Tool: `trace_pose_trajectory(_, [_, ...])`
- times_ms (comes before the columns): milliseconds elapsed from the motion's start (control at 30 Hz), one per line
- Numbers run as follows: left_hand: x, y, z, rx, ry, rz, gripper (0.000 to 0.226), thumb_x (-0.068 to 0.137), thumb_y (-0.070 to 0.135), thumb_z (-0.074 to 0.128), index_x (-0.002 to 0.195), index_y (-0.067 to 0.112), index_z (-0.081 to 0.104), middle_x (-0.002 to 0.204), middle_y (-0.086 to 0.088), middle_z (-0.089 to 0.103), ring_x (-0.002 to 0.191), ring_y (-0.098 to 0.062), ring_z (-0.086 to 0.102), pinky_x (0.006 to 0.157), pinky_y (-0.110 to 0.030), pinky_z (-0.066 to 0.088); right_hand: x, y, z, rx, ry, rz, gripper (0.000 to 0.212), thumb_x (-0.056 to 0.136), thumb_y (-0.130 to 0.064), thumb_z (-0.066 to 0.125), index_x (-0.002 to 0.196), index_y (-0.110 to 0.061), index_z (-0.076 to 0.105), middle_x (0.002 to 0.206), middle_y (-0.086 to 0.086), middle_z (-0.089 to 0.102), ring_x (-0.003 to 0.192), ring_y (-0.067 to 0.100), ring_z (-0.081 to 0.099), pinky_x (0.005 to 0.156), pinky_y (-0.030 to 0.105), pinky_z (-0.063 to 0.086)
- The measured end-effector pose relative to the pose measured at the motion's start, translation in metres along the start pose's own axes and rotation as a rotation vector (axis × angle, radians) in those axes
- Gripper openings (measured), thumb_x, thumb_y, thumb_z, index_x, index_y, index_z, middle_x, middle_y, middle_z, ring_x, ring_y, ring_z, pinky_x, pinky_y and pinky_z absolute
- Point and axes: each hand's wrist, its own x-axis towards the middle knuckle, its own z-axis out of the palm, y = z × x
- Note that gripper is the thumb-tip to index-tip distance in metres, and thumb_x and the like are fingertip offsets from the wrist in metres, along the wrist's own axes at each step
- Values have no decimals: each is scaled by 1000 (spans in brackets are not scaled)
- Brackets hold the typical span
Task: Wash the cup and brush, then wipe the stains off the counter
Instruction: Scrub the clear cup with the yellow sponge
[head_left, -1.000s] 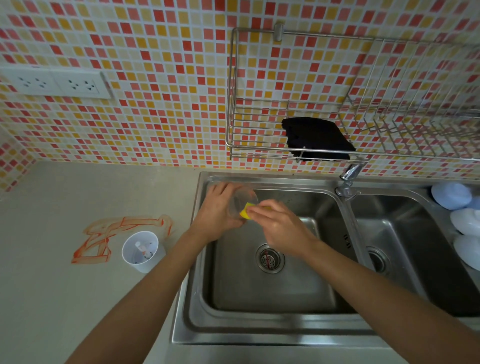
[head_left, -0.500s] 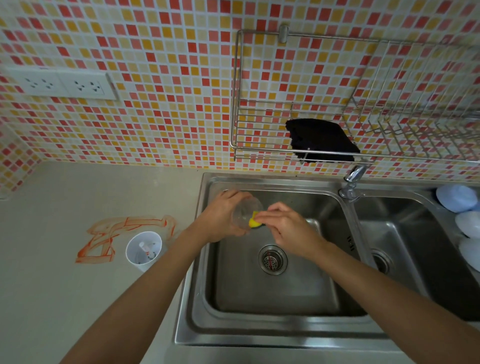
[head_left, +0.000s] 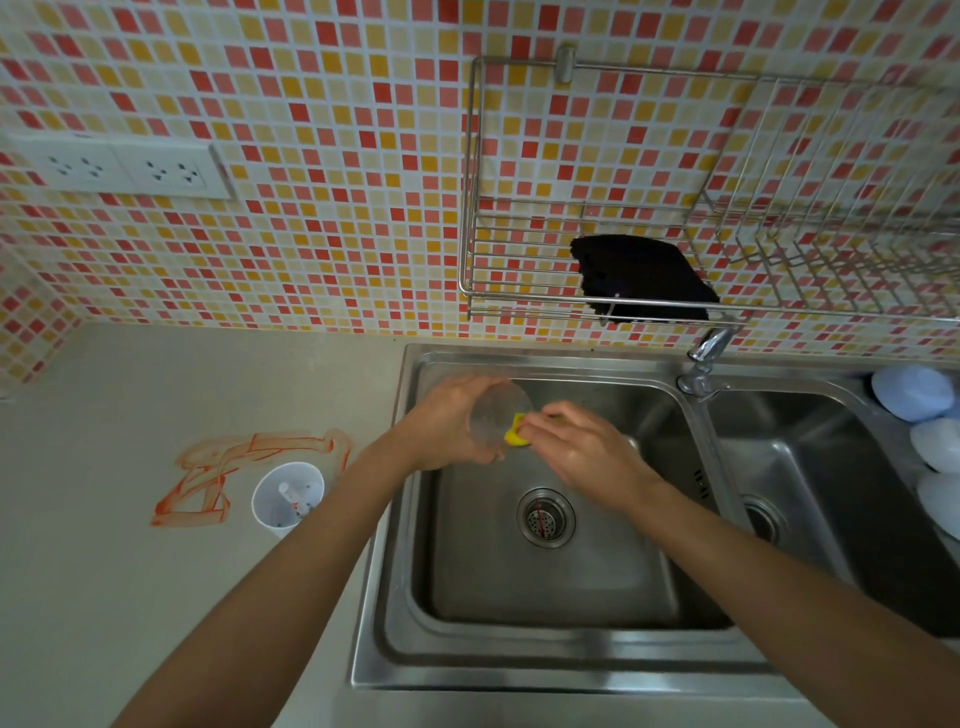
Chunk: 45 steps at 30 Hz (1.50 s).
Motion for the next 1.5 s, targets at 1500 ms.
trace_pose_trajectory(1500, [-2, -3, 3, 23, 3, 10, 86, 60, 35, 87, 135, 18, 49, 128, 3, 51, 116, -10, 47, 101, -25, 40, 3, -4, -6, 38, -121, 34, 26, 79, -5, 68, 105, -11, 68, 111, 0, 68, 100, 25, 60, 71, 39, 55])
